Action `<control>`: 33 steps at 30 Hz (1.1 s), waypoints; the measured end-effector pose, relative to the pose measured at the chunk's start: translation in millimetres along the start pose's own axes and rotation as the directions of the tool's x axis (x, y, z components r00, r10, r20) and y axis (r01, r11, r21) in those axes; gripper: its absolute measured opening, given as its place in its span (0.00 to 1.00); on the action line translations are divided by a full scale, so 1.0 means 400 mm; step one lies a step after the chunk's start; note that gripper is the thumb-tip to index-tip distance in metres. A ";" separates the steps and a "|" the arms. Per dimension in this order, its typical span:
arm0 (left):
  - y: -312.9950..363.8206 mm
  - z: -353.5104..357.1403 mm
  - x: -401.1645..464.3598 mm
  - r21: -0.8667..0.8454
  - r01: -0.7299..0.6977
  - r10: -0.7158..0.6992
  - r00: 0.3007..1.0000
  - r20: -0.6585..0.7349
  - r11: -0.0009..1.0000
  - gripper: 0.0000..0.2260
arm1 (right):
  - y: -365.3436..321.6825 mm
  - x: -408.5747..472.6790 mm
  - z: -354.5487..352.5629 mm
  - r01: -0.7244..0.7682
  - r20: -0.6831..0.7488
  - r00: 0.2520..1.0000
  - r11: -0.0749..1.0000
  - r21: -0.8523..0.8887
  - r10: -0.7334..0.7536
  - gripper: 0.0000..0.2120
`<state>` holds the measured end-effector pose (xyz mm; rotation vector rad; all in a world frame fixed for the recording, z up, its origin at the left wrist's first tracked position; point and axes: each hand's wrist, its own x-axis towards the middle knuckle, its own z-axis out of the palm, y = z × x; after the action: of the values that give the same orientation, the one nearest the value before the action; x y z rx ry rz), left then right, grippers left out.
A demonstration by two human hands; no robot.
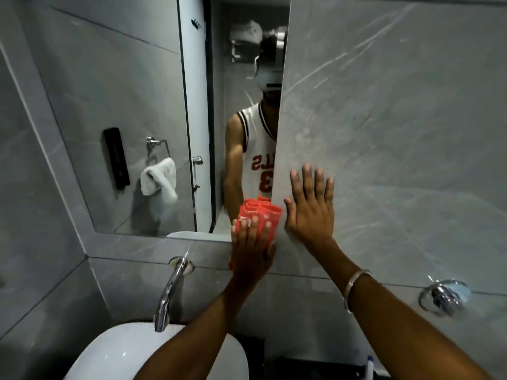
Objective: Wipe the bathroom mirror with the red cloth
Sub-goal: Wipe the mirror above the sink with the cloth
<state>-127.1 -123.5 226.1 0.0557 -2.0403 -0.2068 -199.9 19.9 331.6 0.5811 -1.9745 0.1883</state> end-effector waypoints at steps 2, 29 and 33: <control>0.006 -0.018 0.030 0.006 -0.027 0.027 1.000 -0.005 1.000 0.25 | 0.009 0.003 -0.029 0.026 0.002 1.000 0.999 0.032 -0.026 0.35; 0.074 -0.505 1.133 0.195 -0.162 0.215 0.932 -0.293 0.967 0.35 | 0.010 0.770 -0.411 0.125 -0.268 0.960 0.979 0.164 -0.078 0.32; -0.073 -0.556 1.134 0.212 -0.119 0.180 0.936 -0.301 0.970 0.36 | -0.079 0.793 -0.381 0.173 -0.266 0.957 0.966 0.194 -0.119 0.31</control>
<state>-140.9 -237.9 718.7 0.0486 -1.7252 0.0918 -176.4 -50.7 677.0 0.8011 -1.6673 0.3690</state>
